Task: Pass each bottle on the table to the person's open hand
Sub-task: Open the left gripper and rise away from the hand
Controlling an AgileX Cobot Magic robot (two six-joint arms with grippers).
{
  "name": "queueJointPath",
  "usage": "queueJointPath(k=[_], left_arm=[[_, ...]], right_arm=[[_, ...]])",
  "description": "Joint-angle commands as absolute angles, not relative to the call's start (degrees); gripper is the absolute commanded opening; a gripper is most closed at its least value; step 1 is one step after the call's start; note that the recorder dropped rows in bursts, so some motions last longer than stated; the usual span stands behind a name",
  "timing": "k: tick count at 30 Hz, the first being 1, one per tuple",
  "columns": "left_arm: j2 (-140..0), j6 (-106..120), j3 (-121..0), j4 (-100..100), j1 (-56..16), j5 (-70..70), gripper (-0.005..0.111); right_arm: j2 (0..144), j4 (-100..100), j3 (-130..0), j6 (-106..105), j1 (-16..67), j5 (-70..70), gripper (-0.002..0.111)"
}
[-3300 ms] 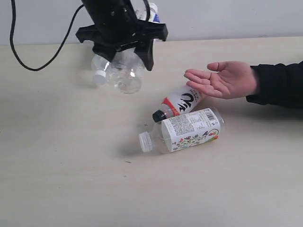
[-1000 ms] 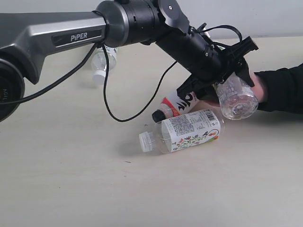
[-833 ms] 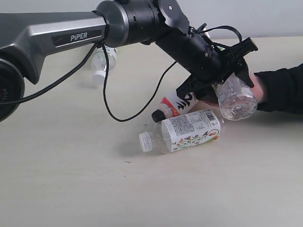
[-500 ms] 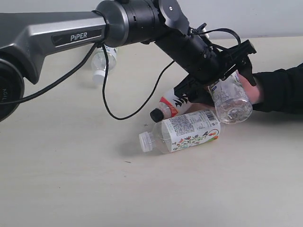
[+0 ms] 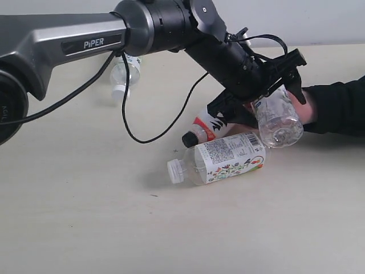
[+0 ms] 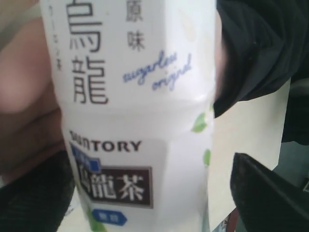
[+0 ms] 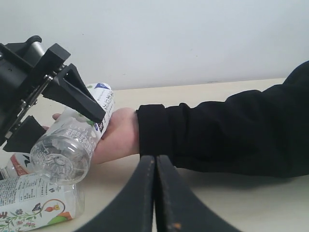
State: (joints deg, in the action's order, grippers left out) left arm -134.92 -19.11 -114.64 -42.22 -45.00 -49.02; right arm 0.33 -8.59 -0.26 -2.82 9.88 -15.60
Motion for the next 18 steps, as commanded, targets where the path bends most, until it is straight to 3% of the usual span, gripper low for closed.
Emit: queueJointPath(k=[1, 15, 18], left_arm=[[-132.6, -17.6, -114.6, -41.5, -44.5, -49.7, 0.084], [-119.9, -10.8, -114.6, -25.3, -41.1, -63.8, 0.083], [-117.6, -7.8, -114.6, -18.7, -41.1, -69.4, 0.069]], right_arm=[[0.0, -8.6, 0.0, -2.7, 9.6, -15.3, 0.000], [0.0, -8.6, 0.0, -2.7, 9.6, -15.3, 0.000], [0.0, -8.6, 0.0, -2.7, 9.6, -15.3, 0.000]])
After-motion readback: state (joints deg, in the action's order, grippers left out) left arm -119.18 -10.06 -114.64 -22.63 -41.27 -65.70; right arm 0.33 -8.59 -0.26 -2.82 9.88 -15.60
